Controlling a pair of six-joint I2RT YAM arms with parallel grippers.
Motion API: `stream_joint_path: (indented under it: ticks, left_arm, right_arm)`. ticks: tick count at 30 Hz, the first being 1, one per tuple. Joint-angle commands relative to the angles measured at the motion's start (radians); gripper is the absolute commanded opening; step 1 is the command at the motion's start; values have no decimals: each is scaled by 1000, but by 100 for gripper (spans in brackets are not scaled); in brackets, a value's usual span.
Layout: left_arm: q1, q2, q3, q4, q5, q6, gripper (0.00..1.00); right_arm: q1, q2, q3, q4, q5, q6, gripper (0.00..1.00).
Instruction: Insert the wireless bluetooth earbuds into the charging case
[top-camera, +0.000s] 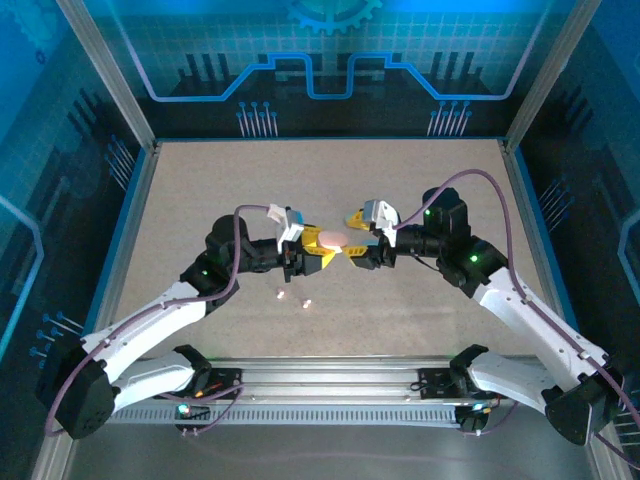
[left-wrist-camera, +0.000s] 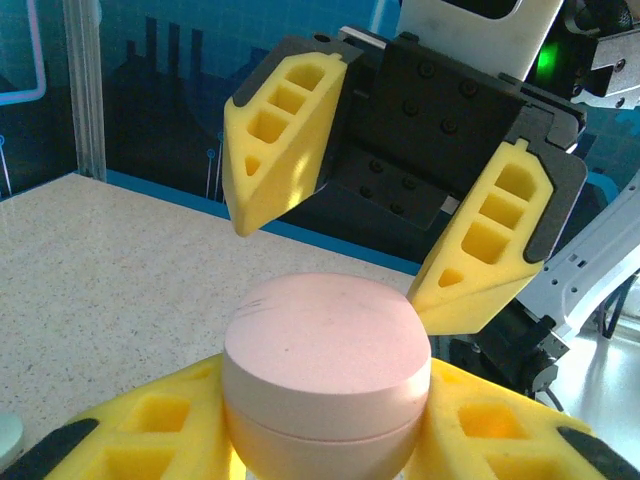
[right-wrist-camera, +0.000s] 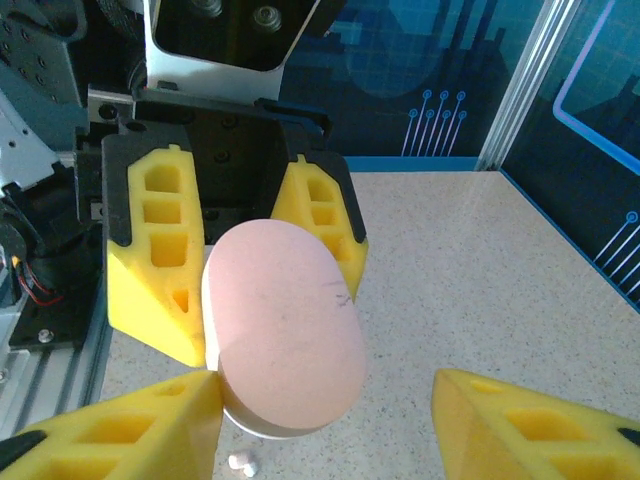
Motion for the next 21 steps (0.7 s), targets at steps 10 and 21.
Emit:
stream_joint_path:
  ticks: [10,21]
  left_arm:
    - [-14,-6,49,-68,101,49,33]
    - [-13,-9,54,-104,95,72,32]
  right_arm:
    - [-2,7,17,57,0,37,54]
    - [-7,31,37,49,0,74,54]
